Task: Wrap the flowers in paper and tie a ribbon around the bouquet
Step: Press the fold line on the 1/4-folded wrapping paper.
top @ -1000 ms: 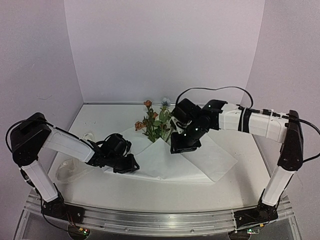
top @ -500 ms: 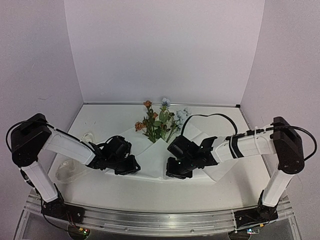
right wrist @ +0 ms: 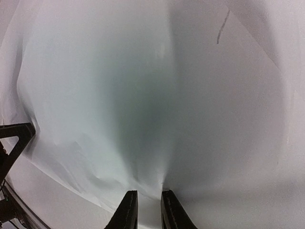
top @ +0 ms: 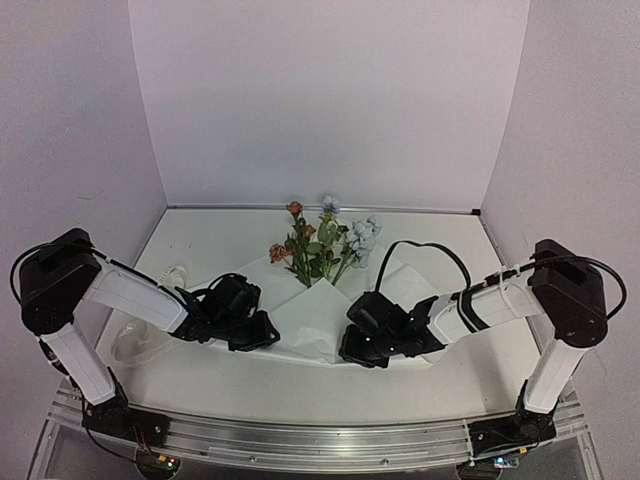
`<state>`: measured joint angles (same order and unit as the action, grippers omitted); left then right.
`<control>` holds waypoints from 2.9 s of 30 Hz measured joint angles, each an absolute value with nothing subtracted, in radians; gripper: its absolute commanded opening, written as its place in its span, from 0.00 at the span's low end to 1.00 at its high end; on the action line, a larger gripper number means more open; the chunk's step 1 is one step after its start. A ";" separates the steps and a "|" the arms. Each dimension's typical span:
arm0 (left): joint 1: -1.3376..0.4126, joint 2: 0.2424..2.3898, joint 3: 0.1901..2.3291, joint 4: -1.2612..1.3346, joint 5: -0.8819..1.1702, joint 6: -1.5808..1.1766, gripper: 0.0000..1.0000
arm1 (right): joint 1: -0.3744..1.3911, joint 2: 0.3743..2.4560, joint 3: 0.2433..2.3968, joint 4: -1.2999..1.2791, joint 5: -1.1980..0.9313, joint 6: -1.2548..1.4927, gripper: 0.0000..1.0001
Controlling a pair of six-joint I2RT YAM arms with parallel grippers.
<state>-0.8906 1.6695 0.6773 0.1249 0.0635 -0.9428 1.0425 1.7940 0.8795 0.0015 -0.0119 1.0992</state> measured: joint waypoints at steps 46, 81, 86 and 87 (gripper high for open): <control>-1.071 1.726 0.729 0.151 -0.006 -0.787 0.25 | 1.003 1.777 0.834 0.059 -0.069 1.034 0.21; -0.763 1.237 0.377 -0.104 -0.159 -1.054 0.27 | 0.962 1.681 0.758 0.009 -0.111 0.945 0.39; -0.842 1.268 0.603 -0.261 -0.179 -0.936 0.28 | 0.960 1.621 0.796 -0.165 -0.116 0.909 0.46; -0.867 1.282 0.659 -0.273 -0.185 -0.911 0.28 | 0.960 1.600 0.805 -0.200 -0.113 0.902 0.47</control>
<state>-0.8665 1.2818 0.6589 -0.2729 -0.1847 -0.9112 0.9596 1.5996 0.8045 -0.2002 -0.1134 0.9025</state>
